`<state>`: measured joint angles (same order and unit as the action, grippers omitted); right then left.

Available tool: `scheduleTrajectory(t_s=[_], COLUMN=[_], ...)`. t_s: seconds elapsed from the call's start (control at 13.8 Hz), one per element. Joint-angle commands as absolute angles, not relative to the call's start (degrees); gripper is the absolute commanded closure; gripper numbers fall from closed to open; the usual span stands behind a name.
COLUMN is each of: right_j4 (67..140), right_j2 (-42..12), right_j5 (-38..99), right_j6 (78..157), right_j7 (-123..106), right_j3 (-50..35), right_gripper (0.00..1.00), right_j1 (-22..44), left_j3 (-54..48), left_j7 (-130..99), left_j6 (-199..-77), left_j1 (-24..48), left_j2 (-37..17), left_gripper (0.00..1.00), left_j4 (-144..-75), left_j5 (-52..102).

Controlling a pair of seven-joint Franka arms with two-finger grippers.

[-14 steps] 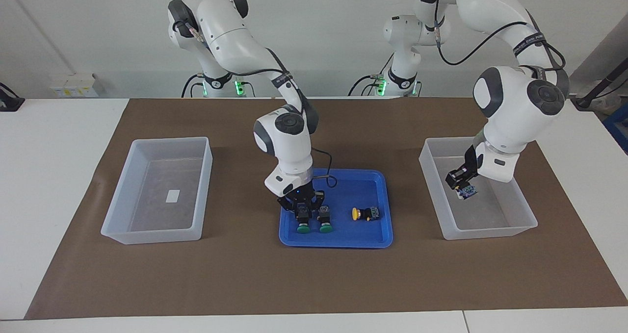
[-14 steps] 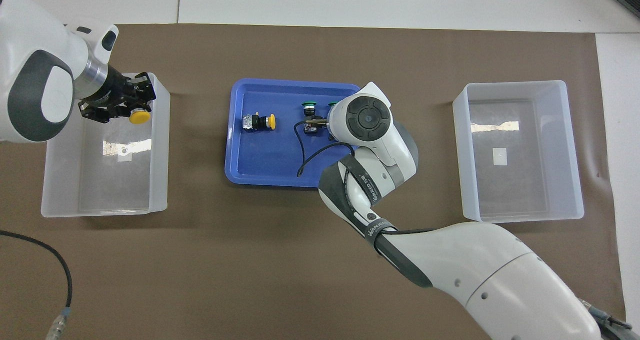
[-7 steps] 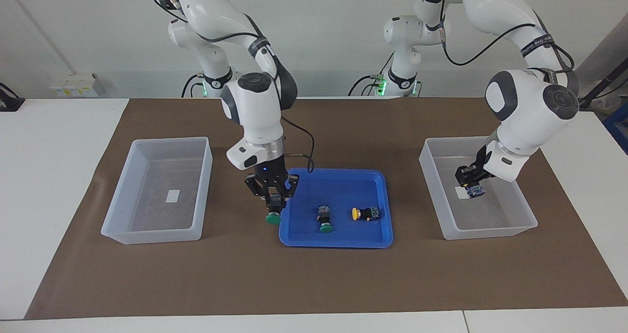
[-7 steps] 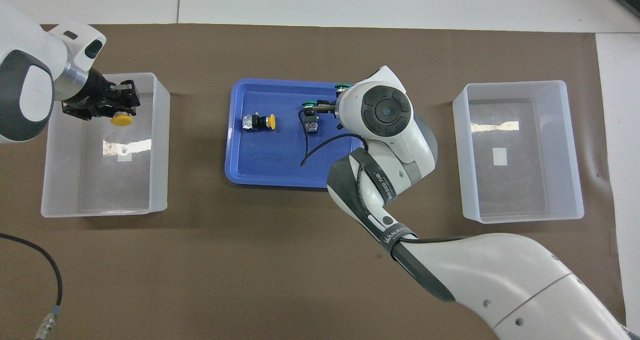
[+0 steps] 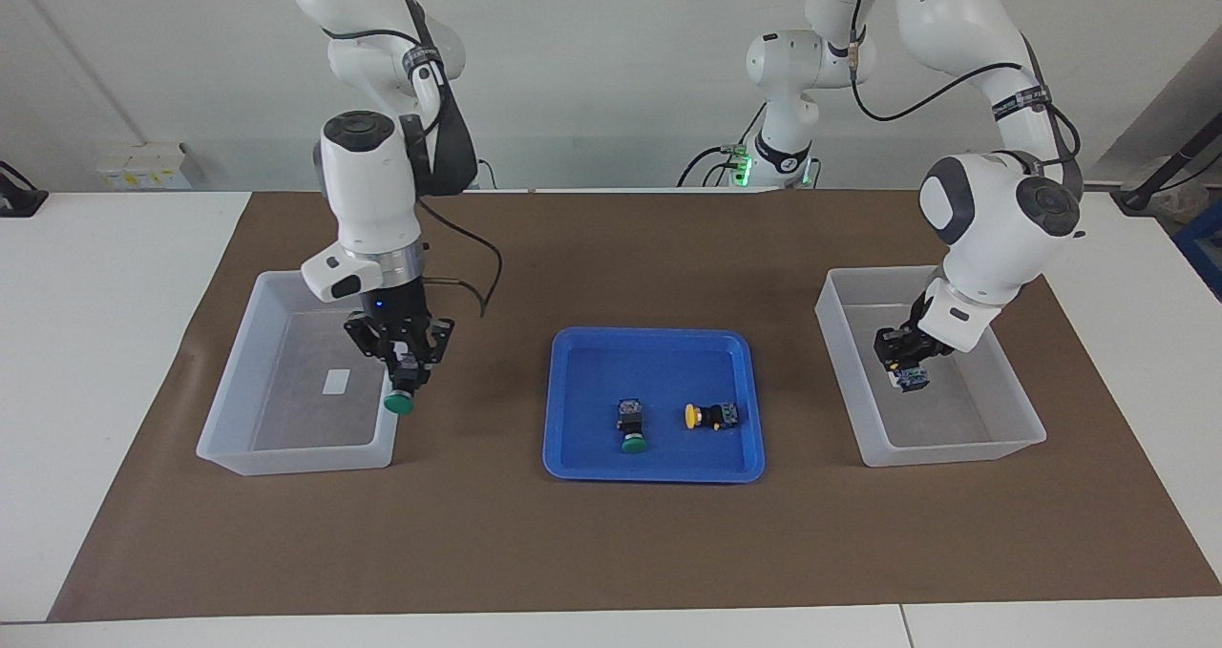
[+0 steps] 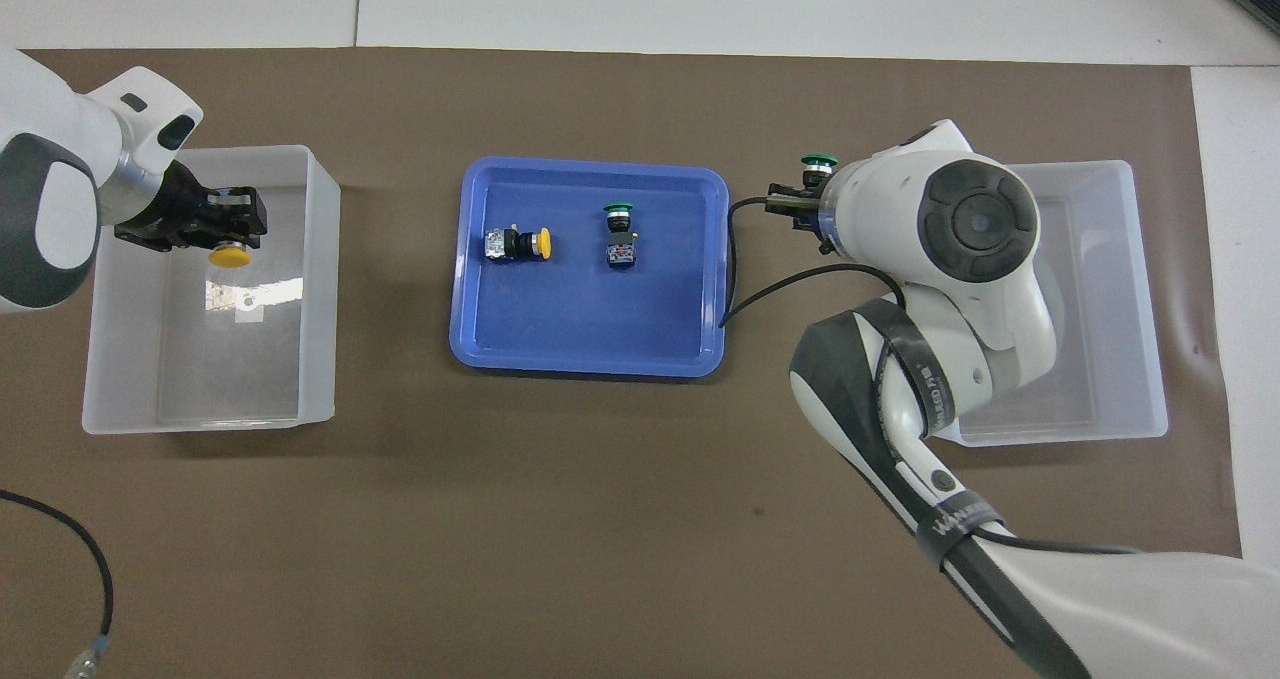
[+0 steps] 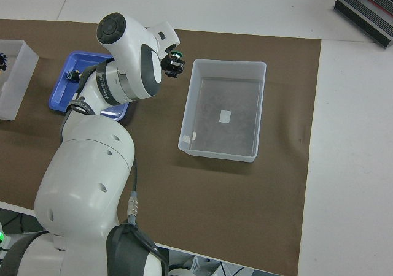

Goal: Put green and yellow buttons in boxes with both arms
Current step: 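Lower the green button into its bin while the left gripper releases the yellow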

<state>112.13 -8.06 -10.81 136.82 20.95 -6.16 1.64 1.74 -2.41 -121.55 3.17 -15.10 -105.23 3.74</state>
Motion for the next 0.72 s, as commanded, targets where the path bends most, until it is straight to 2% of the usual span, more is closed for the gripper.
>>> scheduleTrajectory(t_s=[0.0,0.36,0.65], right_j4=[117.24,121.55,121.29], right_j2=[-4.84,-5.18,-10.62], right_j5=[-11.43,-11.16,-9.76], right_j6=[137.9,139.83,144.65], right_j7=[12.52,0.97,-0.35], right_j3=[-7.03,-7.03,-7.03], right_gripper=[1.0,1.0,1.0], right_j1=[-4.37,-11.85,-15.2], left_j3=[1.76,1.76,1.76], left_j7=[0.0,2.11,2.11], left_j6=[-126.72,-135.25,-137.37], left_j1=[2.81,2.72,2.81], left_j2=[-12.74,-14.85,-15.91], left_gripper=[1.0,1.0,1.0], left_j4=[-110.82,-115.83,-117.07], left_j5=[4.39,4.31,4.22])
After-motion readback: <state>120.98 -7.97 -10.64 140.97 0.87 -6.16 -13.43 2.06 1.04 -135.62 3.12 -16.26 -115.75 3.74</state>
